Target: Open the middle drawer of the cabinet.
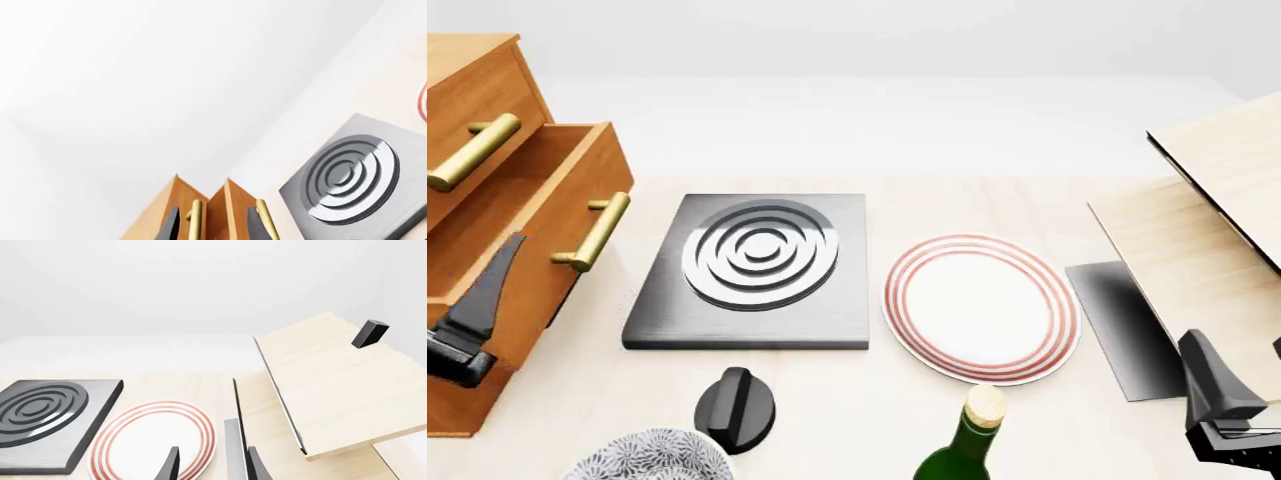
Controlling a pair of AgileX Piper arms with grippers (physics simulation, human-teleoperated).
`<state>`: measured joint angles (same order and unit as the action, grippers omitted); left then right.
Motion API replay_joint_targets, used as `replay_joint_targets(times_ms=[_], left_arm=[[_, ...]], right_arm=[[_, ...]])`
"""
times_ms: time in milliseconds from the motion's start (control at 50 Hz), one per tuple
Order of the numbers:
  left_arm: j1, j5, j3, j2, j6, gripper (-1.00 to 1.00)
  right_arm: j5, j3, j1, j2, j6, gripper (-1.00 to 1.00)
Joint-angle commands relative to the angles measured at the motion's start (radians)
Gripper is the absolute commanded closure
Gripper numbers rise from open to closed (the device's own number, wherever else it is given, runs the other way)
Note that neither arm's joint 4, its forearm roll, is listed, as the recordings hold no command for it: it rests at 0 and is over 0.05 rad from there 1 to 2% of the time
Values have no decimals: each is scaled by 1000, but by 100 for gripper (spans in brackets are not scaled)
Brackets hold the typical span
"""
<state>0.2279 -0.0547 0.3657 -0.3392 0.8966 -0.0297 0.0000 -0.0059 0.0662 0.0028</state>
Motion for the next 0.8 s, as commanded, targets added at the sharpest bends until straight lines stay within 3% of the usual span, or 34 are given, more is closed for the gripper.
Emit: replay_joint_targets(times_ms=[20,140,380,480,800], left_arm=[[-23,121,71,2,-86,-100],[-67,219,150,-24,-165,-100],[-61,341,235,-46,-237,-100],[-77,422,287,-79,-298,-100],[-108,510,317,-128,-358,-100]], right_arm=[[8,0,0,-17,-5,-100],[8,0,0,-17,-5,-100],[8,0,0,-17,-5,-100],[8,0,0,-17,-5,-100],[8,0,0,-17,-5,-100]])
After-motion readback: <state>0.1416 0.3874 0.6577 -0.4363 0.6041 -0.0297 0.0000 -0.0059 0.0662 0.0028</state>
